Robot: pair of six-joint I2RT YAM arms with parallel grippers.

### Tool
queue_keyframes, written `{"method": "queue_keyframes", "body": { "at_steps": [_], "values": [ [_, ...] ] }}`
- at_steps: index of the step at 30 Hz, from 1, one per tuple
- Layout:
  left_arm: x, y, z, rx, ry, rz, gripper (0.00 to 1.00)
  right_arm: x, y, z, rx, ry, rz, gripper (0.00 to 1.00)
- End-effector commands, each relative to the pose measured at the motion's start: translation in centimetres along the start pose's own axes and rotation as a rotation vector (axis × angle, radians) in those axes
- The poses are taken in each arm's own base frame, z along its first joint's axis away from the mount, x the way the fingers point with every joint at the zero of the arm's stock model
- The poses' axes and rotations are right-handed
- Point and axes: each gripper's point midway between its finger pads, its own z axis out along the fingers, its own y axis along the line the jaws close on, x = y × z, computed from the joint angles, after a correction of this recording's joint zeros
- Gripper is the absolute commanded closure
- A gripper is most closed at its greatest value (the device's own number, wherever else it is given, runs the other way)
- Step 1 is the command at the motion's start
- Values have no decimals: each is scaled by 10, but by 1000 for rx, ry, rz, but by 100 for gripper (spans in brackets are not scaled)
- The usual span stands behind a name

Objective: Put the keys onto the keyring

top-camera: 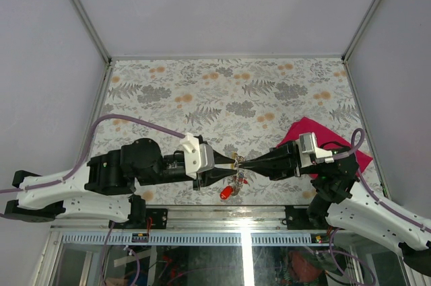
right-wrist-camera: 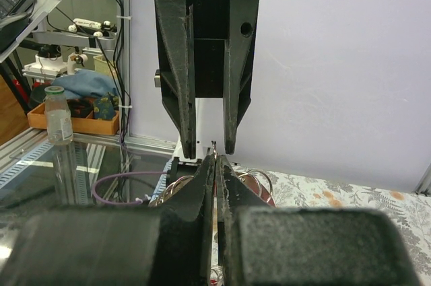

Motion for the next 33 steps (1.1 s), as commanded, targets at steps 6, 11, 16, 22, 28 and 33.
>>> {"method": "queue_keyframes", "body": {
  "at_steps": [6,11,16,22,28,33],
  "values": [
    [-11,1,10,-8,-48,8,76,-34,9,4,-41,-99,-63,100],
    [-12,1,12,-7,-48,11,85,-33,11,4,-50,-93,-56,100],
    [-14,1,11,-6,-52,13,100,-31,11,3,-51,-82,-54,100],
    [-12,-1,7,10,-15,18,100,-24,9,-1,-32,-12,-85,87],
    [-2,-4,5,40,96,44,100,-14,2,-11,10,135,-155,71],
    [9,-3,2,48,207,64,100,-6,0,-23,27,294,-157,70]
  ]
}}
